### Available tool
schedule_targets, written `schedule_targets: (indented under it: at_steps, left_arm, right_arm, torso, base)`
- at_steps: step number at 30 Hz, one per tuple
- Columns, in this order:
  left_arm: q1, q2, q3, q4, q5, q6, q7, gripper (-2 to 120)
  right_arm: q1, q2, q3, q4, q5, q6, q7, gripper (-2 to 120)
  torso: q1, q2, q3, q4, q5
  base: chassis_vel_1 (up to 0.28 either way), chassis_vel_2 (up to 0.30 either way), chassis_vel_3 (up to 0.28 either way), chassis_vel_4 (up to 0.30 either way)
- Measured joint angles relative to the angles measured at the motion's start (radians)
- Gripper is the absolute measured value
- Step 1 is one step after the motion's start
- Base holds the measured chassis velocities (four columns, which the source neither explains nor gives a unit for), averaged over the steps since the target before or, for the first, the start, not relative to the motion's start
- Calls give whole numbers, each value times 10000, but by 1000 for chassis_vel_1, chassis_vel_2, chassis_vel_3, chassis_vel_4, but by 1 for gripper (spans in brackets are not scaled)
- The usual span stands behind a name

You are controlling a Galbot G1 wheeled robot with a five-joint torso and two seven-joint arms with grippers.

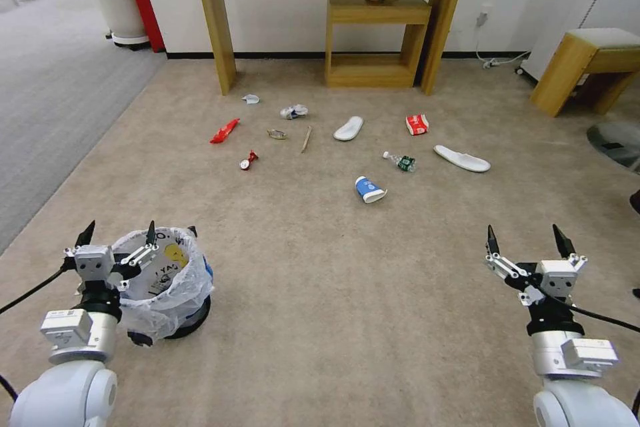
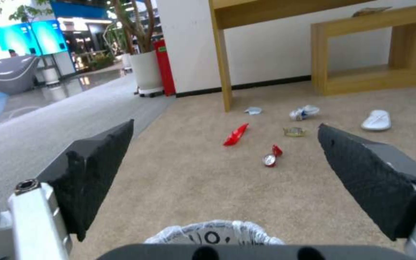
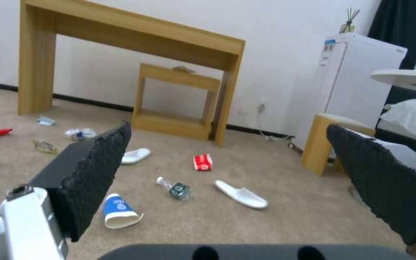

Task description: Pick up the trash bin and place the garbage on the floor into it.

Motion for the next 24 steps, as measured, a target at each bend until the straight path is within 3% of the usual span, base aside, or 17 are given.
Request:
schedule_targets:
  at_steps: [24]
  left_arm:
    - [21, -121, 12, -94, -47, 11, -13, 100]
  right_arm:
    - [41, 16, 17, -22, 67, 58, 47, 100]
  torso:
    - [0, 0, 0, 0, 0]
  base:
    - [0, 0, 0, 0]
